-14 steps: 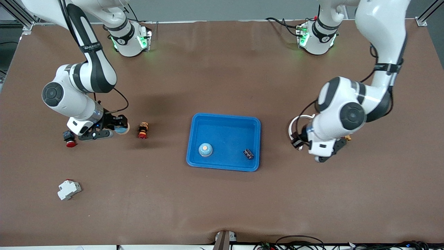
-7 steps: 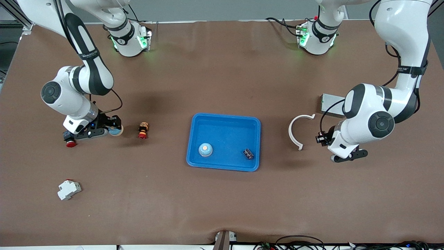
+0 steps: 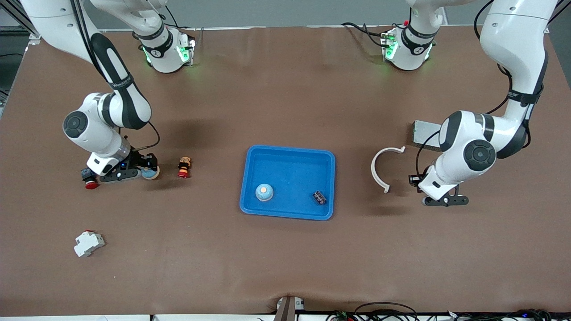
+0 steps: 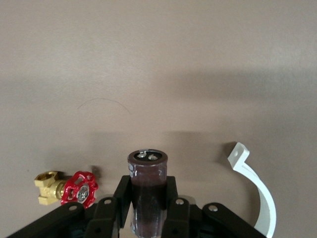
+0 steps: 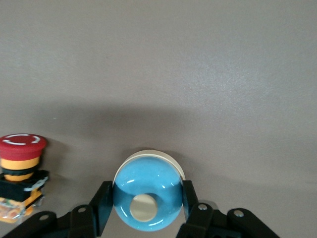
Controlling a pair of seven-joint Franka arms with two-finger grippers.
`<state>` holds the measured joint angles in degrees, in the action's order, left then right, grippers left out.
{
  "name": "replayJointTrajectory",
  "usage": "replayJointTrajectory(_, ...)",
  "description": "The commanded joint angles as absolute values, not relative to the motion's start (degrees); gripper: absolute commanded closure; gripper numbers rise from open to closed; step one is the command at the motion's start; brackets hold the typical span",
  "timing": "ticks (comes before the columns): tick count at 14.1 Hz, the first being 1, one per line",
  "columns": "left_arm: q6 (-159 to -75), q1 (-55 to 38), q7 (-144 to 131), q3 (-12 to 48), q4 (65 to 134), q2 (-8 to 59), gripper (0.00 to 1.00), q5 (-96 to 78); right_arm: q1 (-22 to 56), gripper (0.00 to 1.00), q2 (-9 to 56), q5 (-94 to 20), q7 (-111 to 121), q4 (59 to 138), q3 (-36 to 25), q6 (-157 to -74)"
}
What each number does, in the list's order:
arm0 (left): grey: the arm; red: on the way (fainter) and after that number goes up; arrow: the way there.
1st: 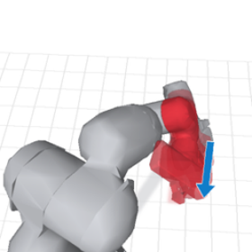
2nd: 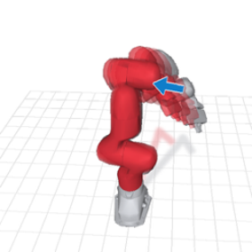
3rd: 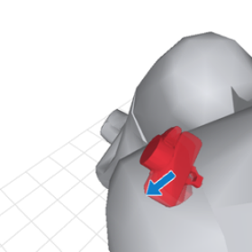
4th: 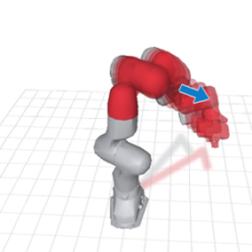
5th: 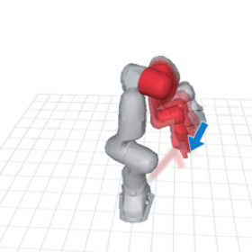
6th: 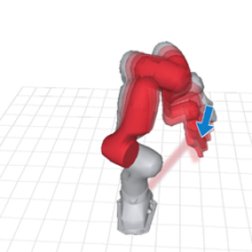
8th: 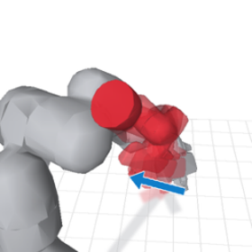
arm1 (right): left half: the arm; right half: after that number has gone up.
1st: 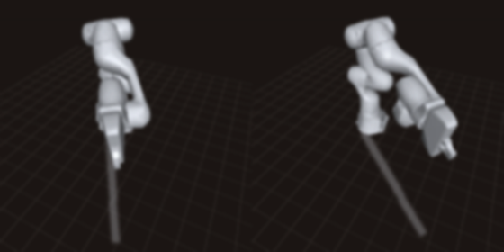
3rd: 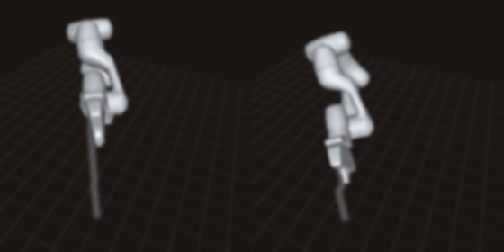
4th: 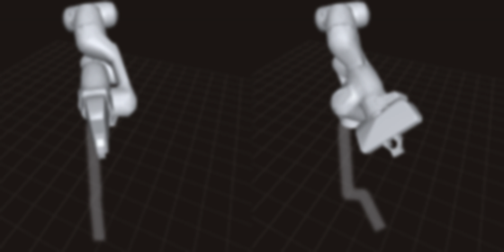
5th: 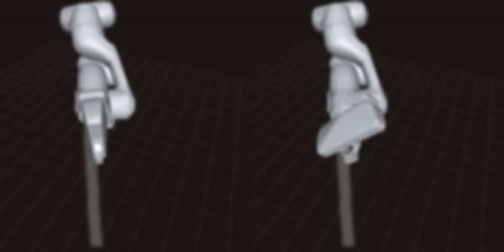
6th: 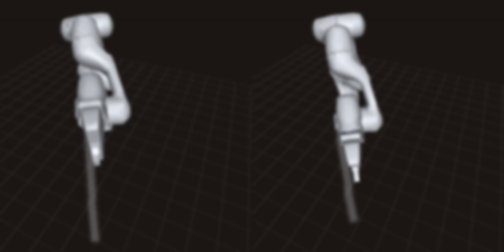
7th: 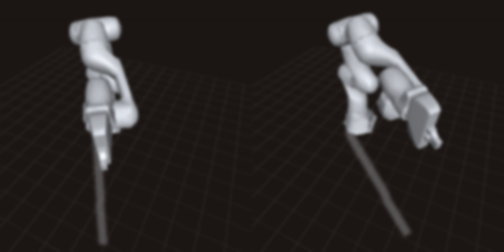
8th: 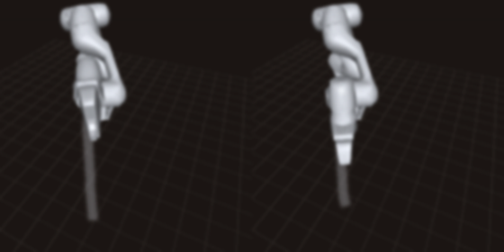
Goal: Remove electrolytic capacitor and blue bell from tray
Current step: 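Lower the bell and open the right gripper while the left gripper lowers the capacitor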
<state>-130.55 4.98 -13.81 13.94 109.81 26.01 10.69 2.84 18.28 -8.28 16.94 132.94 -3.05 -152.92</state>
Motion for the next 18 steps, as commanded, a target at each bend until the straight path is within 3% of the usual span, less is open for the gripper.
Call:
replayJointTrajectory(1, -133.15, 5.71, -12.48, 14.77, 111.35, 26.27, 1.00, 12.13, 1.41, 1.00, 18.98, -9.49, 18.63, 133.51, -2.11, -154.94)
replayJointTrajectory(7, -138.77, 5.89, -12.48, 14.59, 116.36, 26.10, 1.00, 13.35, 1.41, 1.00, 21.09, -11.25, 18.46, 133.33, -1.93, -156.53)
replayJointTrajectory(8, -139.21, 6.93, -12.48, 14.68, 116.72, 26.19, 1.00, 15.01, 1.41, 0.47, 21.18, -11.34, 18.54, 133.24, -1.93, -156.53)
replayJointTrajectory(9, -139.31, 7.99, -12.48, 14.85, 116.98, 26.19, 1.00, 16.25, 1.41, 0.00, 21.09, -11.34, 18.54, 133.16, -1.93, -156.45)
replayJointTrajectory(13, -141.05, 8.26, -12.22, 14.77, 118.03, 26.37, 1.00, 16.70, 2.02, 0.00, 19.52, -11.25, 18.37, 132.89, -1.85, -154.87)
replayJointTrajectory(18, -144.47, 8.96, -12.30, 14.77, 119.87, 27.16, 1.00, 16.70, 6.13, 0.00, 14.69, -11.34, 8.30, 124.90, -1.23, -136.86)
